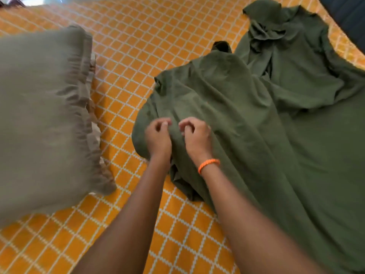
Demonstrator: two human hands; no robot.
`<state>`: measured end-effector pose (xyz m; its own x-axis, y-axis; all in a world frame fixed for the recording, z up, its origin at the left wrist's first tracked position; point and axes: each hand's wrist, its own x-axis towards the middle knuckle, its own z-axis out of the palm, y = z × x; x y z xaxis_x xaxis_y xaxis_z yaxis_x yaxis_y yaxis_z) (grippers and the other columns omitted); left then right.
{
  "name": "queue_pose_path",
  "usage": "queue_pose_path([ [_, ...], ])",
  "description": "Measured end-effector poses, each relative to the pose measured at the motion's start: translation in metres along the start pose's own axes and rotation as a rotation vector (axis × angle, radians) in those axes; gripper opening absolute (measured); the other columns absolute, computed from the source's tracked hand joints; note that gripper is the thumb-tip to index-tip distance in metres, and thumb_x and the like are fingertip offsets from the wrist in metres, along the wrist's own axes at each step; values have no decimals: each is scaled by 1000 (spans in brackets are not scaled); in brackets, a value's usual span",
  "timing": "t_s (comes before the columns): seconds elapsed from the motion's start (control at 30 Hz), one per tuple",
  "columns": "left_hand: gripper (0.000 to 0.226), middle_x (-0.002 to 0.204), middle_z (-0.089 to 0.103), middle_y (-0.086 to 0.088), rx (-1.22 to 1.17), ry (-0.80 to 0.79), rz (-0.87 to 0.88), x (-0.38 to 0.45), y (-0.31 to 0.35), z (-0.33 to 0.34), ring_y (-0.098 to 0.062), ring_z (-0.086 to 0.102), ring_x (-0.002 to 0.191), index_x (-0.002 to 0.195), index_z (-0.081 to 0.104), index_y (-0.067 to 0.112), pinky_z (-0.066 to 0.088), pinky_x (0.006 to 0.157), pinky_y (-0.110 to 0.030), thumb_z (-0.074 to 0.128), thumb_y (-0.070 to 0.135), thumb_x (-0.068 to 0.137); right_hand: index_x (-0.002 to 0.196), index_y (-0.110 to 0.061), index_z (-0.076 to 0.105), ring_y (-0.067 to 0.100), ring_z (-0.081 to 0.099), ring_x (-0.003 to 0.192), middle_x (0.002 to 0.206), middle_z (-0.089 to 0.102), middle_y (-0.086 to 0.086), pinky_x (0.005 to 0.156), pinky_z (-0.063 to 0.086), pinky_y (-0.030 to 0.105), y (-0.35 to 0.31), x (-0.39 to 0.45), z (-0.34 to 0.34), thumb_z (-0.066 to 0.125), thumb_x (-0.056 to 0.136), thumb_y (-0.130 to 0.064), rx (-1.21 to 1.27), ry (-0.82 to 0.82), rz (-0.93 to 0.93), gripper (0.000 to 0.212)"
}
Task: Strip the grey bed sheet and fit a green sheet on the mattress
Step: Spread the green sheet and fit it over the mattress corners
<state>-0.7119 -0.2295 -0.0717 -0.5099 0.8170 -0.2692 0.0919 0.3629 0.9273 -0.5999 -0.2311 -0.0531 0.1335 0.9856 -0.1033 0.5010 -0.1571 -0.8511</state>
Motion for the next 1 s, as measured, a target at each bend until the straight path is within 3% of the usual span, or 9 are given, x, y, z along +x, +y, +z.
queue_pose_path([
  [0.13,12,98,74,-11,207,262,-358,-92,-87,-23,-34,67,96,97,71,12,44,77,-35,60,16,100,82,-20,68,18,64,78,84,66,-3,71,48,36,54,-124,14,50,92,-14,-69,6,-81,21],
  [0.27,38,80,75,-12,34,-40,-632,-167,-131,-19,-30,70,72,86,68,8,49,61,-35,51,33,109,91,-24,73,12,67,81,91,74,-8,72,53,33,121,-242,22,50,93,-19,-56,-32,280,23],
  [0.4,36,98,76,-15,-248,-295,-764,-179,-129,2,-19,70,74,114,66,9,52,64,-31,51,41,109,110,-9,70,35,76,90,99,79,15,66,57,37,145,-269,-4,60,98,-2,741,462,966,17],
  [0.5,30,93,76,-3,-441,-288,-855,-175,-116,18,-12,70,70,129,65,9,53,62,-26,60,26,105,124,-9,65,23,70,104,118,72,8,80,55,32,141,-243,-31,48,103,-5,1281,738,1001,27],
  [0.57,35,90,78,-1,-565,-218,-903,-172,-105,26,-12,73,69,132,66,4,54,56,-23,65,13,98,106,-16,65,17,62,89,100,66,4,75,48,29,139,-220,-46,45,104,-11,1519,817,970,21],
  [0.67,34,110,79,-11,-737,-216,-874,-181,-86,30,-24,76,99,130,67,3,62,82,-35,64,3,96,84,-19,61,12,48,59,69,57,-2,61,35,25,131,-213,-62,59,101,-19,1576,760,1002,17],
  [0.8,22,106,74,-5,-807,-129,-810,-192,-92,3,-22,70,98,121,65,12,58,92,-39,58,14,101,72,-21,44,11,31,44,48,29,-4,59,36,27,129,-264,-62,65,100,-23,1459,564,1067,35],
  [0.93,25,123,67,-9,-699,-99,-862,-223,-101,-38,-28,68,116,111,66,15,53,107,-47,65,37,100,106,-9,57,10,40,47,58,40,0,50,45,25,137,-357,-54,72,96,-29,1113,382,1140,26],
  [1.0,32,108,73,-12,-597,-137,-863,-249,-100,-57,-20,75,91,100,72,11,61,88,-36,57,39,105,116,-7,54,10,43,46,59,43,2,51,44,26,141,-395,-54,64,100,-35,1092,350,1174,34],
])
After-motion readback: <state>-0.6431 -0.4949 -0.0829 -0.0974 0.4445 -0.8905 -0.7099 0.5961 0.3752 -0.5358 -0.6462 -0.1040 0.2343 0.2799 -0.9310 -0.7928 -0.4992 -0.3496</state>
